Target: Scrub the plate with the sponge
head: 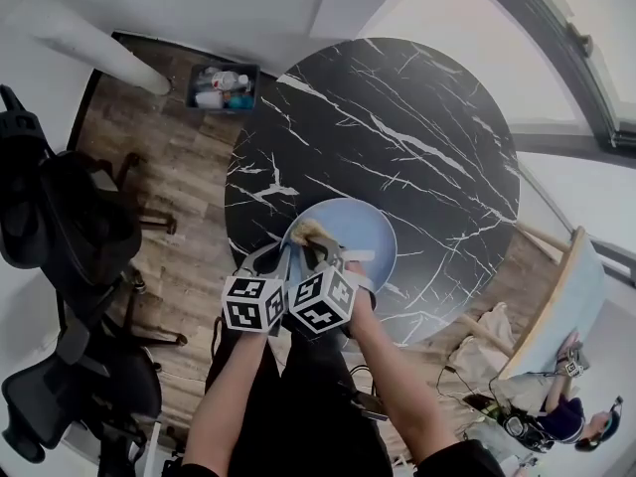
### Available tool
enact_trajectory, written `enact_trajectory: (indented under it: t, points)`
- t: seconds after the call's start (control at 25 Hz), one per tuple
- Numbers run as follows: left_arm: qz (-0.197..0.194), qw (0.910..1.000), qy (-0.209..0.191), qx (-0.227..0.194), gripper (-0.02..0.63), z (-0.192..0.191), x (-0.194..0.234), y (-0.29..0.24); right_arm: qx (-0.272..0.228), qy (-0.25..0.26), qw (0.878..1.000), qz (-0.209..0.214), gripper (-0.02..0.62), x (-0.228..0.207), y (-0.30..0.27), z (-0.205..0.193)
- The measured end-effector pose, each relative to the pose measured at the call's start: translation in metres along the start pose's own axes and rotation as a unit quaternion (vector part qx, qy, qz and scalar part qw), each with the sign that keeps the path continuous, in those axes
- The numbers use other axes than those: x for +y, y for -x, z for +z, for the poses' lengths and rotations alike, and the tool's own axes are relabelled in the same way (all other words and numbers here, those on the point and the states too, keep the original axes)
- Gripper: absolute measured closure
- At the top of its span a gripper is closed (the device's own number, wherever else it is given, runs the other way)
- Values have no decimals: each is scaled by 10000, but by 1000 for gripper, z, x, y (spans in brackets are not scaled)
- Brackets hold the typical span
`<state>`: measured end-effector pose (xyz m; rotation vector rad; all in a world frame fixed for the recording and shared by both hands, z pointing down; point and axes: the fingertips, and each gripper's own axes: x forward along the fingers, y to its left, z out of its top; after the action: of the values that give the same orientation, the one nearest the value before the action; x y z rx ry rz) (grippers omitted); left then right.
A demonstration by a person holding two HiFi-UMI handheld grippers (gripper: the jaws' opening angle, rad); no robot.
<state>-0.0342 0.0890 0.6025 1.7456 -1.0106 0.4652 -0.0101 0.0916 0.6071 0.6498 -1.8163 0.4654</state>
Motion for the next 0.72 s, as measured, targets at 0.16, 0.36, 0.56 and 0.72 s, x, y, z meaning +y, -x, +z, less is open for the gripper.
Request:
enact_trajectory:
  t: [0.16,0.36,0.56,0.72]
  points:
    - [-49,10000,-62,52,592,-1,-1,0,-71,263,9996,56,571,12,2,-6]
    - [-113,9998,-103,108,591,-3,-2,0,-190,422,9988,164,572,20,4,-11]
    - [-156,9997,-88,137,591,-6,-2,0,-271,557,9977,261,571,25,6,-16]
    - [-176,9997,-99,138,591,-6,-3,0,-297,610,9970,378,571,30,8,-20]
